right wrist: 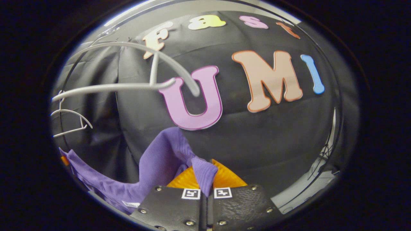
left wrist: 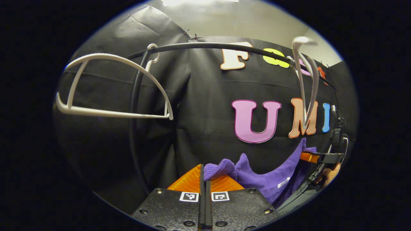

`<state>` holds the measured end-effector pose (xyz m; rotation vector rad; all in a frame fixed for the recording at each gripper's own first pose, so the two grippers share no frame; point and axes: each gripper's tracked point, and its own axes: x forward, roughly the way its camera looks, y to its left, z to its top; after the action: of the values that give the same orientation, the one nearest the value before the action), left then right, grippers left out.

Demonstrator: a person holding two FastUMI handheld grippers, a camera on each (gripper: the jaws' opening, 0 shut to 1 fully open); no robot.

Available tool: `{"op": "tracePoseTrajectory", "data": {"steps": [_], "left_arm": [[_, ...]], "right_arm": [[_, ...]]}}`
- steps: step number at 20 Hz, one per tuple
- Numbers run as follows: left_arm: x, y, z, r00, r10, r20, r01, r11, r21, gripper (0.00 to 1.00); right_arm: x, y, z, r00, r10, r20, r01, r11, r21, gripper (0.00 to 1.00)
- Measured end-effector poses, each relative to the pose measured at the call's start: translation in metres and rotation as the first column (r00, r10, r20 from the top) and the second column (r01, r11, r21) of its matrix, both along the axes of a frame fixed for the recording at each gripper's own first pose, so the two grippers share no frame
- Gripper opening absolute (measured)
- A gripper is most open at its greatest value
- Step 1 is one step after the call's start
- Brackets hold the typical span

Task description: Grasp the clothes on the hanger with both hands and then place them into the laundry hamper below.

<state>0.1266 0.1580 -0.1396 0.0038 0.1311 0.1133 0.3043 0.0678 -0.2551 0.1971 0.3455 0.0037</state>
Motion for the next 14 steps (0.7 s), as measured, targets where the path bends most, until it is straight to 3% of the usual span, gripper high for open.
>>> {"op": "tracePoseTrajectory", "data": {"steps": [5,11,12,14], "left_arm": [[-0.015,-0.015,-0.006,1.0,-0.022,0.013,0.022,1.0,0.003,0.0],[-0.025,-0.058,0.0,0.992,-0.106,0.062,0.107,0.994,-0.015,0.0],[-0.026,-0.065,-0.001,0.991,-0.124,0.056,0.125,0.992,-0.021,0.0],[-0.027,-0.081,-0.002,0.986,-0.156,0.054,0.157,0.987,-0.034,0.0]], "right_arm": [[-0.044,-0.008,-0.003,0.999,-0.031,0.027,0.031,1.0,0.001,0.05],[-0.102,-0.004,0.038,0.993,-0.057,0.104,0.059,0.998,-0.015,0.01],[-0.111,-0.005,0.047,0.992,-0.06,0.115,0.063,0.998,-0.021,0.05],[-0.127,-0.002,0.063,0.99,-0.067,0.128,0.074,0.996,-0.052,0.01]]}}
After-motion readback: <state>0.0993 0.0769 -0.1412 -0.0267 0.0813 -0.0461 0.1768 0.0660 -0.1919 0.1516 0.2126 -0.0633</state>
